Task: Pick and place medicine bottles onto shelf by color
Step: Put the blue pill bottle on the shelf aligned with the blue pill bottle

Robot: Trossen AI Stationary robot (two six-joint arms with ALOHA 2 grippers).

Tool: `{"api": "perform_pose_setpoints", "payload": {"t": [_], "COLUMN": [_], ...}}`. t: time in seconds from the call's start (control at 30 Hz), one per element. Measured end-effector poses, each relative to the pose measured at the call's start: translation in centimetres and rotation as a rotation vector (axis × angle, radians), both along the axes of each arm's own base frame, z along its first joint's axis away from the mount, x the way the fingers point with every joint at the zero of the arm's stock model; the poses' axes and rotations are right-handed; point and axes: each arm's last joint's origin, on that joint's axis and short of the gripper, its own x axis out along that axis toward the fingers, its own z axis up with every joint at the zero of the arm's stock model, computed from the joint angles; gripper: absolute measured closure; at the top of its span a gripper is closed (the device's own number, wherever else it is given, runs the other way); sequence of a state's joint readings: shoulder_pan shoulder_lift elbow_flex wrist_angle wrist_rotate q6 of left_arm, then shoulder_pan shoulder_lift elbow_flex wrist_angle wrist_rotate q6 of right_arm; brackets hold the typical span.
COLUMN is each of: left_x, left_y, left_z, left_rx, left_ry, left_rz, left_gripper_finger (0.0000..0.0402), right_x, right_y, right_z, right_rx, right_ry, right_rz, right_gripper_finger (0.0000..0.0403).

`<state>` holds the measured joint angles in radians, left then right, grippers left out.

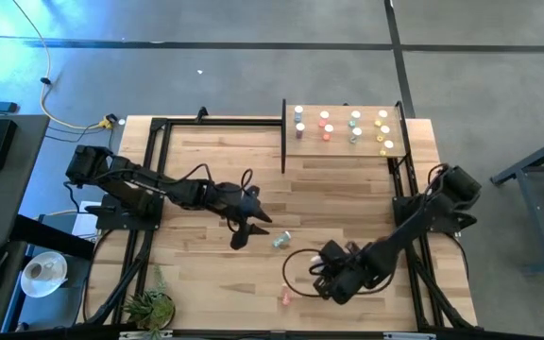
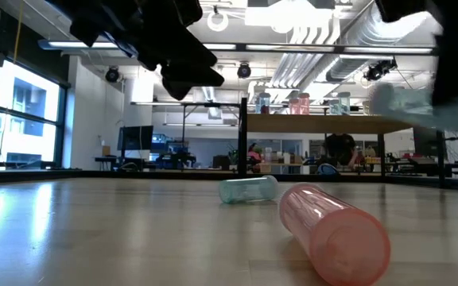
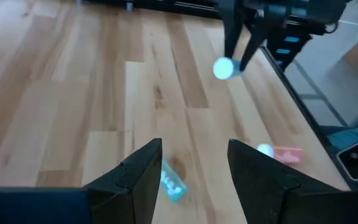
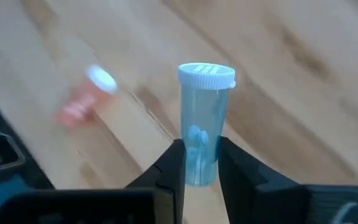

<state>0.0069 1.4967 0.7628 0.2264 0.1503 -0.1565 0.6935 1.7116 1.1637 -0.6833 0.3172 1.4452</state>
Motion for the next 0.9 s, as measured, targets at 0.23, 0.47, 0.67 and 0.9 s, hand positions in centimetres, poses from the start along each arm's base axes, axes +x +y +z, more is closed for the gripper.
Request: {"api": "perform_pose_setpoints", "payload": {"t": [0.23, 0.47, 0.67, 0.9], "left_x": [0.0, 0.0, 0.7, 1.5], "left_y": [0.5, 0.7, 0.7, 0.9], "left_z": [0.0, 0.1, 1.5, 3.1], "left_rx": [-0.022, 0.093, 0.151, 0.162], "left_ry": [-0.003, -0.024, -0.079, -0.131], "left_rz": [-0.027, -0.080, -0.105, -0.096], "left_gripper_finger": [0.0229, 0.0219, 0.0182, 0.0165], "right_x": [1.5, 3.4, 5.2, 6.0], "right_y": [-3.0, -6.5, -9.2, -11.3], "right_z": [2.9, 4.6, 5.0, 5.1], "right_rx": [-0.092, -0.168, -0.183, -0.219], "right_ry": [-0.132, -0.204, -0.238, -0.243], "right_rz": [0.087, 0.216, 0.312, 0.360], "right_gripper_finger": [0.0341, 0.0341, 0.0341, 0.0341]}}
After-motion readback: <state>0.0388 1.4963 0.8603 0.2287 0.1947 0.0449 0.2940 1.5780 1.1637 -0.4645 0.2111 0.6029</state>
